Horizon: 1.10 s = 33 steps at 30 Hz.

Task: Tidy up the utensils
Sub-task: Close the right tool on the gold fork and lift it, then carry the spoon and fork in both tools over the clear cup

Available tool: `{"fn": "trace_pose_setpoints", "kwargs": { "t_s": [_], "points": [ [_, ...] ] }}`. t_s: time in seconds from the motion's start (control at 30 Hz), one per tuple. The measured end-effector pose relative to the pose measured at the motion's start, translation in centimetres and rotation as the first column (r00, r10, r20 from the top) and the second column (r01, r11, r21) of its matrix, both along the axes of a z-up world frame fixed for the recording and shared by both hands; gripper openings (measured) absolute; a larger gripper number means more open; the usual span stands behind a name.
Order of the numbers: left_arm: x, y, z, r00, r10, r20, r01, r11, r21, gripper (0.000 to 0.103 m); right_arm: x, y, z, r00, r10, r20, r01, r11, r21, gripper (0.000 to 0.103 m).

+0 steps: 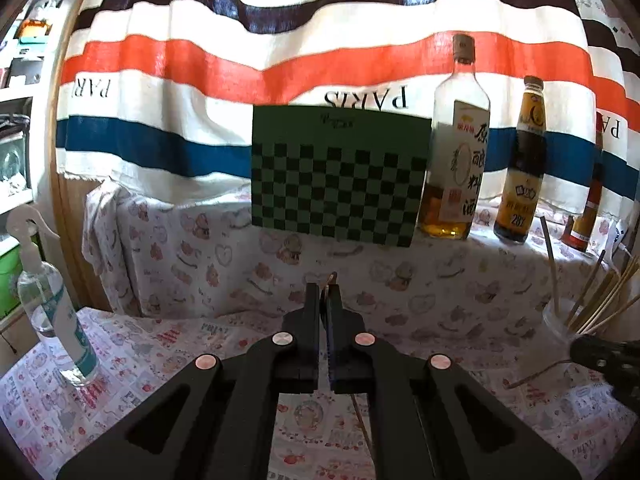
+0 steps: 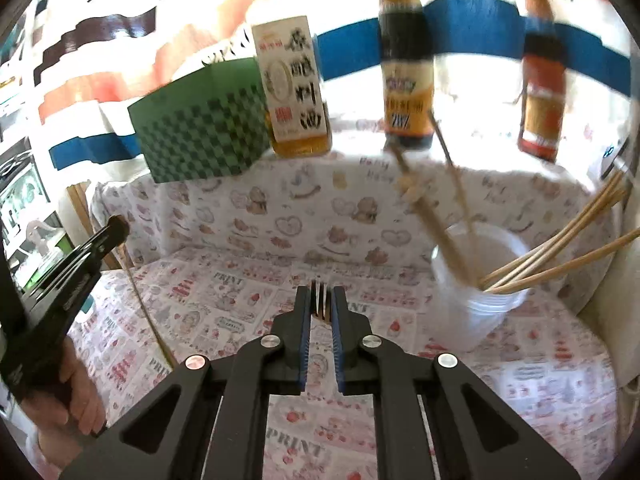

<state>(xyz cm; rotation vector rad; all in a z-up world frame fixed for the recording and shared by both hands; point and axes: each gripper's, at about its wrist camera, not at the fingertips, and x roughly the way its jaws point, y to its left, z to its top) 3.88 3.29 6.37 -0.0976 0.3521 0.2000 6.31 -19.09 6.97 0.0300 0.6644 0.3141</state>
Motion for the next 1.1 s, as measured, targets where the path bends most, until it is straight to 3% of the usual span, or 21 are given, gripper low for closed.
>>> {"fn": "trace_pose_setpoints", "kwargs": {
  "t_s": [0.3, 0.37, 0.5, 0.7, 0.9, 1.1],
  "points": [
    [-1.0, -1.2, 0.1, 1.0, -0.008, 0.025, 0.007, 1.0, 0.022, 0.002, -3.6, -2.5, 2.6, 0.994, 0.002, 0.112, -0.003, 1.0, 0.009, 0.004],
    [-1.2, -2.3, 0.0, 0.999, -0.044, 0.02, 0.043, 0.998, 0.039, 0.002, -3.8, -2.7, 3.0, 0.993, 0.006, 0.119, -0.006, 1.0, 0.001, 0.004],
    [-1.4, -4.0, 0.0, 0.997, -0.07, 0.017, 0.069, 0.996, 0.06, 0.002, -4.0, -2.7, 2.3, 0.992, 0.034, 0.122, -0.027, 0.998, -0.062, 0.004],
    [-0.9, -3.6, -0.6, 0.998, -0.068, 0.006, 0.068, 0.997, 0.046, 0.002, -0.7, -2.7, -2.9, 0.997, 0.042, -0.068, -0.046, 0.997, -0.057, 0.004],
    [-0.7, -2.7, -0.9, 0.999, -0.035, 0.01, 0.035, 0.998, 0.046, 0.002, 2.7, -2.7, -7.0, 0.981, 0.027, -0.194, -0.042, 0.996, -0.076, 0.012],
    [-0.6, -2.8, -1.0, 1.0, -0.022, 0.01, 0.022, 0.997, 0.073, 0.002, 4.8, -1.8, -9.1, 0.961, 0.046, -0.274, -0.082, 0.989, -0.12, 0.02]
  ]
}}
